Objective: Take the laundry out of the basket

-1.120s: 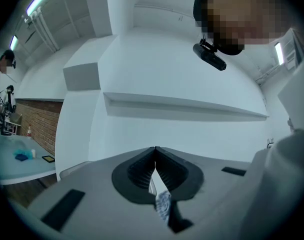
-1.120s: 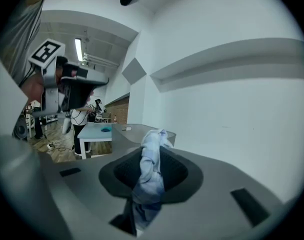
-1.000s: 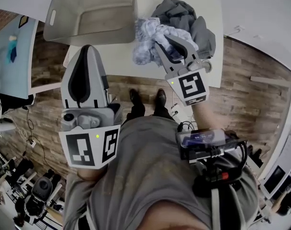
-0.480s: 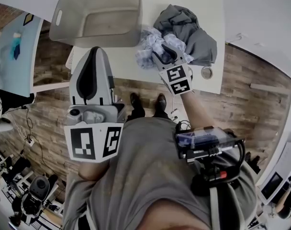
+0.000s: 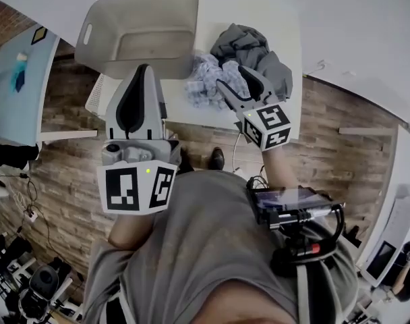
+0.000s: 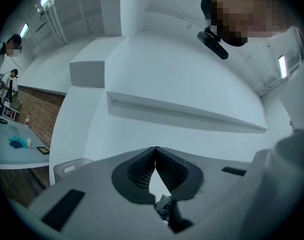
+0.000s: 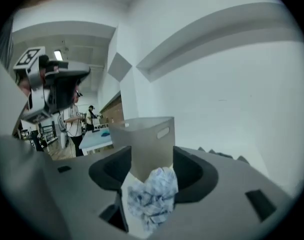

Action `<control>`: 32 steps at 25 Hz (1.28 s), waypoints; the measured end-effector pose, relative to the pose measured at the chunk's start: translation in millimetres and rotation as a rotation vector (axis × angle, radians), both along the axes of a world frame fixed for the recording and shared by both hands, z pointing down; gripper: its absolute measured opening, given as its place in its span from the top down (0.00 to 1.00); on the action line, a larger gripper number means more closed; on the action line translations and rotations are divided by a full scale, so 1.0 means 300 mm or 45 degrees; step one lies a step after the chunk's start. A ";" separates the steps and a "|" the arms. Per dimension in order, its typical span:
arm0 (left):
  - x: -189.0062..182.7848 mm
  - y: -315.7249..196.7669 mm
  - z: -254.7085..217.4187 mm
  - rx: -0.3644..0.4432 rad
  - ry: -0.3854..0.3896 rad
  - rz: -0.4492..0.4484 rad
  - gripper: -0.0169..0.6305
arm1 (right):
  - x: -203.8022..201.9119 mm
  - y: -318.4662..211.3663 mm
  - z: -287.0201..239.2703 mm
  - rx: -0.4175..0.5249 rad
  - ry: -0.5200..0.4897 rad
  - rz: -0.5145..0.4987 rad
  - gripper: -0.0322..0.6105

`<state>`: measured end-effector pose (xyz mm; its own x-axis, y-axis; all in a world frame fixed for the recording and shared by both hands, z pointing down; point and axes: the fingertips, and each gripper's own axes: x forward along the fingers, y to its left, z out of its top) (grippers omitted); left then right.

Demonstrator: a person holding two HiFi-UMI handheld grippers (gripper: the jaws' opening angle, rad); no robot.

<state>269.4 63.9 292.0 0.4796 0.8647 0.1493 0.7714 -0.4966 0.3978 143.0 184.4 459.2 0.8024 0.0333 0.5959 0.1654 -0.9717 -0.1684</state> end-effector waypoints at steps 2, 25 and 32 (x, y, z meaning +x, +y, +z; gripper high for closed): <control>-0.008 0.011 -0.003 -0.018 0.003 0.010 0.96 | 0.044 -0.005 -0.136 0.025 0.182 0.014 0.69; -0.031 0.078 -0.053 -0.105 0.105 0.078 0.96 | 0.267 -0.120 -0.533 -0.291 0.432 -0.018 0.94; -0.040 0.076 -0.054 -0.107 0.113 0.092 0.96 | 0.253 -0.103 -0.529 -0.280 0.433 0.012 0.94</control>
